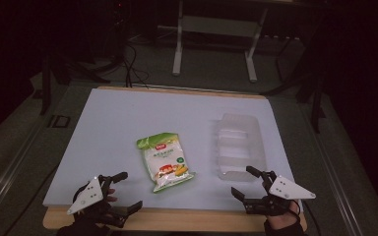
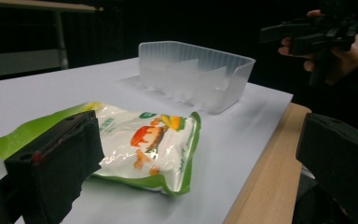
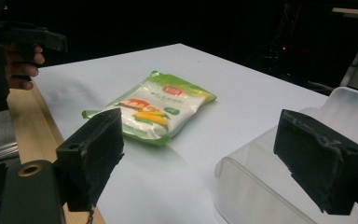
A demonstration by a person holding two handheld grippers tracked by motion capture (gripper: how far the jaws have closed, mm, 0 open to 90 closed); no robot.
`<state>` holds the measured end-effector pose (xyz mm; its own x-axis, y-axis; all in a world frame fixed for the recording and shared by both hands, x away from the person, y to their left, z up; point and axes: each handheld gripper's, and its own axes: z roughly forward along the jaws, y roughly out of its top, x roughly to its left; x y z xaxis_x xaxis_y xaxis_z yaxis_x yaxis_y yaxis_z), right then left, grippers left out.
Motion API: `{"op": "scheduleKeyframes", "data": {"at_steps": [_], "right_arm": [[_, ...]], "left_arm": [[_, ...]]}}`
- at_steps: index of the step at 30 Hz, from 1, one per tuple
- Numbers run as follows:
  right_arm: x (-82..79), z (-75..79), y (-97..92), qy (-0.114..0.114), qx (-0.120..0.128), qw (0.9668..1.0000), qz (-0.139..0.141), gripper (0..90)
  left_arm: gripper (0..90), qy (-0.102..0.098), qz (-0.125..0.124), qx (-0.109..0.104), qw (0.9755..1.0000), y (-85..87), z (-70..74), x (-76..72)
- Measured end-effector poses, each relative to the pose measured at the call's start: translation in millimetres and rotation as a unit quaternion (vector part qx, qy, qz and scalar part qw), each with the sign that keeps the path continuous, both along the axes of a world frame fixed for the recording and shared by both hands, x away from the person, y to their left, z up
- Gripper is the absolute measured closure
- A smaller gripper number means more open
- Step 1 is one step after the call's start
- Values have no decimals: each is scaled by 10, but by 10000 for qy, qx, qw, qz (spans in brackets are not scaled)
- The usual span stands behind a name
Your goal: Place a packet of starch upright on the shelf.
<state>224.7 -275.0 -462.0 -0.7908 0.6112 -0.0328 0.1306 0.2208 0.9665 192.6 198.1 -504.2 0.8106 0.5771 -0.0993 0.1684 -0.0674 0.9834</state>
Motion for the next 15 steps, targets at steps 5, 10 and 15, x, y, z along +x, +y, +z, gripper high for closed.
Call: {"op": "scheduleKeyframes", "data": {"at_steps": [5, 10, 15], "right_arm": [[8, -8, 22, 112, -87, 9999, 57, 184], [-4, 5, 39, 30, -106, 9999, 105, 133], [-25, 24, 54, -65, -81, 9998, 143, 117]], "left_arm": [[1, 47, -187, 71, 9998, -33, -20, 11], [1, 84, -325, 165, 9993, -82, -35, 11], [15, 2, -408, 230, 9989, -123, -33, 1]]}}
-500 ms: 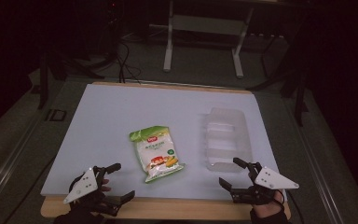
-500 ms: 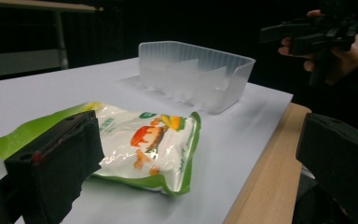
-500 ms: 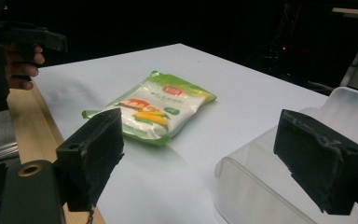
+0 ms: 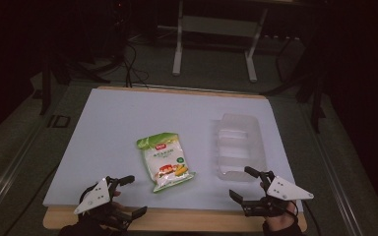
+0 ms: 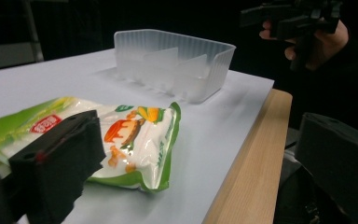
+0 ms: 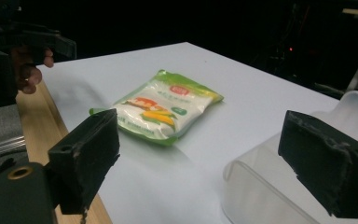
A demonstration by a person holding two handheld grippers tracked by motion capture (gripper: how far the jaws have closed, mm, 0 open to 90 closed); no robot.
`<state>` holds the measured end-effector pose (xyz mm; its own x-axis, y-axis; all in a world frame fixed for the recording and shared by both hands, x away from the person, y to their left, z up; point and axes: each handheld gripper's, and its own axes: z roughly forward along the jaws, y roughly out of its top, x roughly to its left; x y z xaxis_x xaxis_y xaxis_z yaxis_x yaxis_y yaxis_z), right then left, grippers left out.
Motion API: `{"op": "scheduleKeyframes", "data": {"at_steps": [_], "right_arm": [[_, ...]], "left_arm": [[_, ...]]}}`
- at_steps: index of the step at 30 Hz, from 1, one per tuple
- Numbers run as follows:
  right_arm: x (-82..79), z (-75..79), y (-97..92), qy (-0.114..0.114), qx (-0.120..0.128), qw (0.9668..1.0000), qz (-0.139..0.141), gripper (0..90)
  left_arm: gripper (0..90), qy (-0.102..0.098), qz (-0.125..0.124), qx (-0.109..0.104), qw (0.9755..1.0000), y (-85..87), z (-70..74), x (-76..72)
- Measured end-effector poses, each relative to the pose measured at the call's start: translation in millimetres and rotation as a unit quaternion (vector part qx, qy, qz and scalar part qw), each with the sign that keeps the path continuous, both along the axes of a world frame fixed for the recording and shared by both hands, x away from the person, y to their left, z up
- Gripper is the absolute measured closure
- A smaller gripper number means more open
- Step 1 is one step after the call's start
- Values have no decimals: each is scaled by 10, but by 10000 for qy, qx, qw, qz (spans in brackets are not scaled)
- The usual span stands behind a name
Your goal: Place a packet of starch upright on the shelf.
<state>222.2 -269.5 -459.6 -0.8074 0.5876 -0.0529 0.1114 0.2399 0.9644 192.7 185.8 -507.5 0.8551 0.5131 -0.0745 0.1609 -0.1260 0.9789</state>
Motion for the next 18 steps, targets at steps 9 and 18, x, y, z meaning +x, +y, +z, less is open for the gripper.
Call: {"op": "scheduleKeyframes", "data": {"at_steps": [9, 18], "right_arm": [[-39, 14, 46, -79, -79, 9999, 120, 115], [-42, 26, 39, -104, -32, 9999, 88, 115]], "left_arm": [[14, 64, -153, 68, 9998, -61, 23, -28], [6, 160, -429, 301, 9985, -172, 155, -87]]}}
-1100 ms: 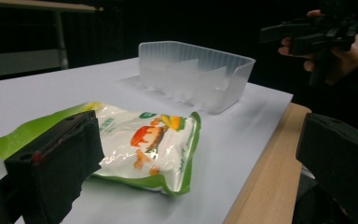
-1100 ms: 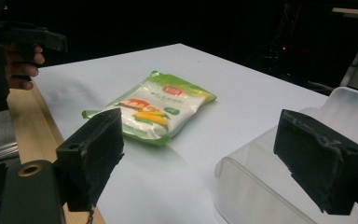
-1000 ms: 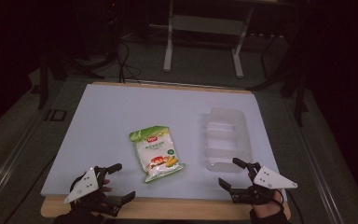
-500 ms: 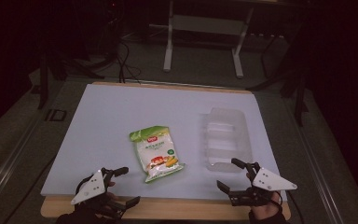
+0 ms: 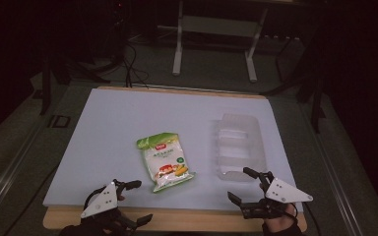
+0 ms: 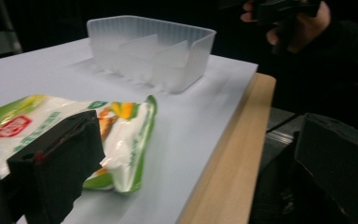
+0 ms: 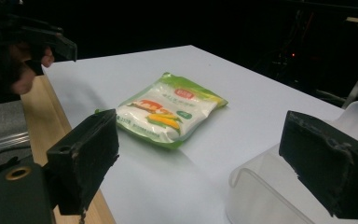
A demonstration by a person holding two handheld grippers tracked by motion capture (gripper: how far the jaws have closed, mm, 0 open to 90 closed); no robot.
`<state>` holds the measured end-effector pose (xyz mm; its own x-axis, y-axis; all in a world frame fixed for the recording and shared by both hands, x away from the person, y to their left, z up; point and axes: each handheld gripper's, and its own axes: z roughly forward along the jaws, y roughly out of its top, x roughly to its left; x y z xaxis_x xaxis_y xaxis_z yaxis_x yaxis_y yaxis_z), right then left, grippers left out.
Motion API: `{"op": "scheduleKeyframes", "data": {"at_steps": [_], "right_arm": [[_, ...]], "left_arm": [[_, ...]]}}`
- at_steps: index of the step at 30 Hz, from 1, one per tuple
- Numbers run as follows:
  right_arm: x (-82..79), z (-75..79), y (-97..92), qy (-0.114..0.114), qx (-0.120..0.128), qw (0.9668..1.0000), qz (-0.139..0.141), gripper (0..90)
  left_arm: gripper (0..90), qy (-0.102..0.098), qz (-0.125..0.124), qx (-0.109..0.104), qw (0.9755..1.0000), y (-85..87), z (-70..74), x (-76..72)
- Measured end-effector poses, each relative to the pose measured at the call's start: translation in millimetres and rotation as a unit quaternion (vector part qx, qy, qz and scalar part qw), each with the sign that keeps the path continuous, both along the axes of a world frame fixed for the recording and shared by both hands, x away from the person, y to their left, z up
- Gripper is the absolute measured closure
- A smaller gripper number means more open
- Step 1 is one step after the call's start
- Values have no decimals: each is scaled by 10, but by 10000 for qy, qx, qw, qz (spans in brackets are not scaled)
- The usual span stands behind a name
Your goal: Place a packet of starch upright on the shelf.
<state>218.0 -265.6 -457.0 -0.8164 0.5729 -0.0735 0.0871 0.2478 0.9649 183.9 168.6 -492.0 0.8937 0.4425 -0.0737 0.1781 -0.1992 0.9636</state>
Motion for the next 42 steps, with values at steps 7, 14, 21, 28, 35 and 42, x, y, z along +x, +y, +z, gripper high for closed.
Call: {"op": "scheduleKeyframes", "data": {"at_steps": [7, 14, 21, 28, 35, 42], "right_arm": [[-7, 10, 17, 14, -5, 10000, 22, 115], [-27, 16, 36, -15, -39, 10000, 49, 115], [-29, 17, 43, 8, -24, 10000, 57, 115], [-28, 15, 48, 19, -21, 10000, 36, 116], [-31, 20, 47, 2, -12, 10000, 36, 116], [-32, 15, 52, 35, -9, 10000, 37, 116]], "left_arm": [[7, 163, -173, -232, 9994, -54, 221, 14], [12, 113, -338, -331, 9988, -32, 400, 76], [12, 53, -134, -98, 9998, -13, 550, 305], [12, 42, 104, 61, 9999, 18, 622, 526], [12, 76, 360, 121, 9993, 28, 636, 742], [22, -30, 786, 36, 9969, 54, 609, 980]]}}
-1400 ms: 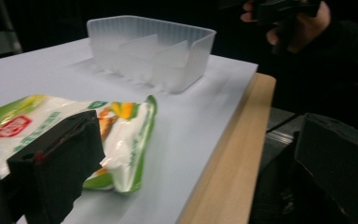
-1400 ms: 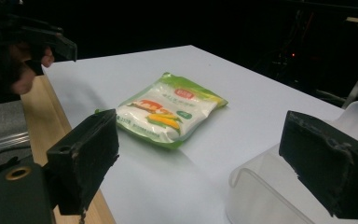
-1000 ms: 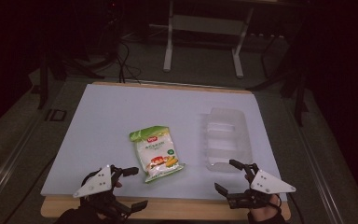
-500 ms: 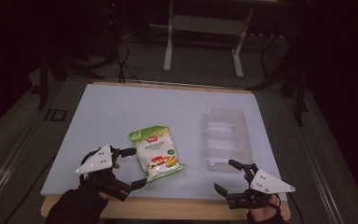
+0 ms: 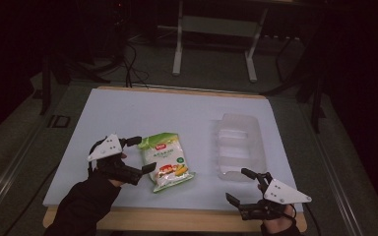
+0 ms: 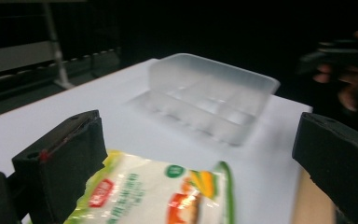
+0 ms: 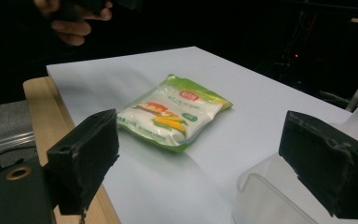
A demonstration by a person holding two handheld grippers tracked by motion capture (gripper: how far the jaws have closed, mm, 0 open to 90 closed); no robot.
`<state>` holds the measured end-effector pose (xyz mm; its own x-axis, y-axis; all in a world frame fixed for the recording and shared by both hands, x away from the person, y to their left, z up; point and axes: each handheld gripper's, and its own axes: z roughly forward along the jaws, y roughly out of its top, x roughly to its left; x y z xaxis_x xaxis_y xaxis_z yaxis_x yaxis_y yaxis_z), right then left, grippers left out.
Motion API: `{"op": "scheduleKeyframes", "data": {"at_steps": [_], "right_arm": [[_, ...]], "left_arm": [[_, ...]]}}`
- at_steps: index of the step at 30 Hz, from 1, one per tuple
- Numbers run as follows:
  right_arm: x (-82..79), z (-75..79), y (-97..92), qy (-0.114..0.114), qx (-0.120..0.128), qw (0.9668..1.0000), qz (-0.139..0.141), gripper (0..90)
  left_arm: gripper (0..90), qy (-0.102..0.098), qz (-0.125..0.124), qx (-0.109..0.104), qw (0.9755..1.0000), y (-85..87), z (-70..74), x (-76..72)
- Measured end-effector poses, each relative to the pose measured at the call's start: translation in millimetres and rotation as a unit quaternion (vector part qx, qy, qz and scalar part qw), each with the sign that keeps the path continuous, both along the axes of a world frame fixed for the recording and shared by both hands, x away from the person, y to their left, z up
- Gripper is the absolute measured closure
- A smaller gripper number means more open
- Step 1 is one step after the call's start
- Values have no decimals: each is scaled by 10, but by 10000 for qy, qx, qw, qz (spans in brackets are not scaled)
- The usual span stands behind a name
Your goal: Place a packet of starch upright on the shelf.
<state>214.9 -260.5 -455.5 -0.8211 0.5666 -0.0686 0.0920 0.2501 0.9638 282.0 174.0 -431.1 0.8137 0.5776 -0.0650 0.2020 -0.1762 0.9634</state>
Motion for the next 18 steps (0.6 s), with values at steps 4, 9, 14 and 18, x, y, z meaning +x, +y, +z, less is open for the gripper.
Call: {"op": "scheduleKeyframes", "data": {"at_steps": [4, 9, 14, 18], "right_arm": [[7, -6, 3, 5, -14, 10000, 24, 116], [8, -10, 2, 32, -19, 10000, 19, 117], [15, -23, 11, 48, -37, 10000, 46, 117], [18, -31, 16, 76, -56, 9999, 58, 117]], "left_arm": [[30, 208, 243, 72, 9995, 37, -51, 199], [44, 392, 361, 133, 9985, 57, -125, 331], [61, 769, 598, 412, 9944, 117, -376, 598], [61, 1153, 660, 468, 9900, 176, -540, 738]]}}
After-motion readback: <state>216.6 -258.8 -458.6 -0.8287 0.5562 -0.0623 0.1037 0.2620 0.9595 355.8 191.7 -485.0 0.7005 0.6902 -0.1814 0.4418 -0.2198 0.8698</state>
